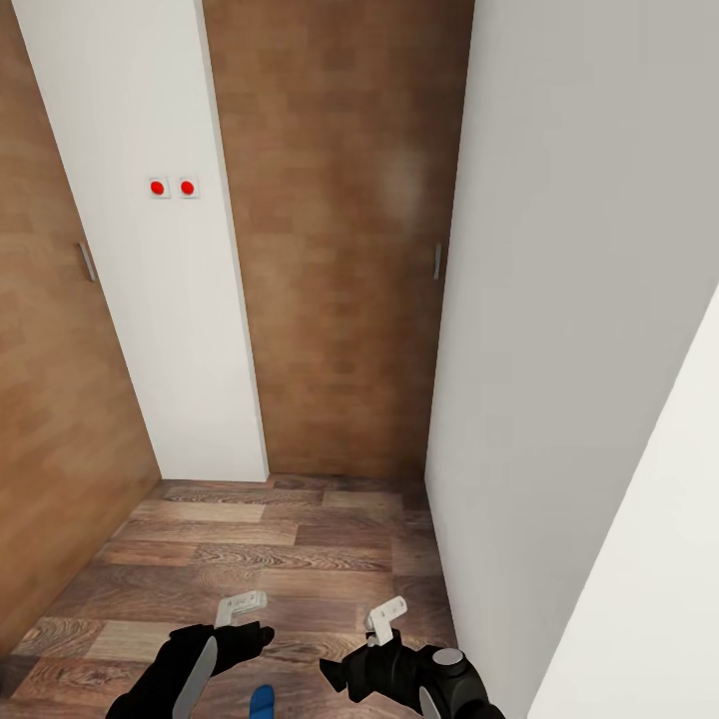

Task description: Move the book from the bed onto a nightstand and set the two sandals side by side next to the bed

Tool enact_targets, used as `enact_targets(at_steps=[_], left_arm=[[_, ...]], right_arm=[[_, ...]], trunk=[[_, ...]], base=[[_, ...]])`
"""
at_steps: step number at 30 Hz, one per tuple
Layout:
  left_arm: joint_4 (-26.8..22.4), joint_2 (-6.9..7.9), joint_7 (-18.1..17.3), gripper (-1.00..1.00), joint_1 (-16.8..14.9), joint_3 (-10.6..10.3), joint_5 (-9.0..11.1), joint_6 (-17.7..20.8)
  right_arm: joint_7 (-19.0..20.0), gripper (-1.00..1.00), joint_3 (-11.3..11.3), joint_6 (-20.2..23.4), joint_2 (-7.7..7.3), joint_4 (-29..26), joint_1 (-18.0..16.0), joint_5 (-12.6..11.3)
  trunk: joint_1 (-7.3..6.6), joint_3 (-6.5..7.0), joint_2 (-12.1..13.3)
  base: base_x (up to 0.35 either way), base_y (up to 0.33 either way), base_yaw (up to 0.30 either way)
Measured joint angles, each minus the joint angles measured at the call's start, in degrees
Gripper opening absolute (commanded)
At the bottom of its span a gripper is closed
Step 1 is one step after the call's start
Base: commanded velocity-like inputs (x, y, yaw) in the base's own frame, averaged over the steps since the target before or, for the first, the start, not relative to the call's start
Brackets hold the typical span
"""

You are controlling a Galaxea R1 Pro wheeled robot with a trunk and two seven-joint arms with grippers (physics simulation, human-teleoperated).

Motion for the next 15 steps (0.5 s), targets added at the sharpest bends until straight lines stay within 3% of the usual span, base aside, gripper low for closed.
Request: enact_targets(at_steps=[5, 15], left_arm=[[-0.03, 0.01, 0.01, 1.00, 0.00, -0.03, 0.00, 0.00], [0.01, 0.01, 0.01, 1.00, 0.00, 0.02, -0.01, -0.15]], right_arm=[[0.04, 1.00, 0.00, 0.00, 0.03, 0.00, 0.00, 0.00], [0.06, 1.00, 0.04, 0.00, 0.03, 0.00, 0.00, 0.01]], trunk=[[0.00, 0.00, 0.00], [2.19, -1.79, -4.00]], base=[[0.000, 0.000, 0.000], [0.000, 0.000, 0.000]])
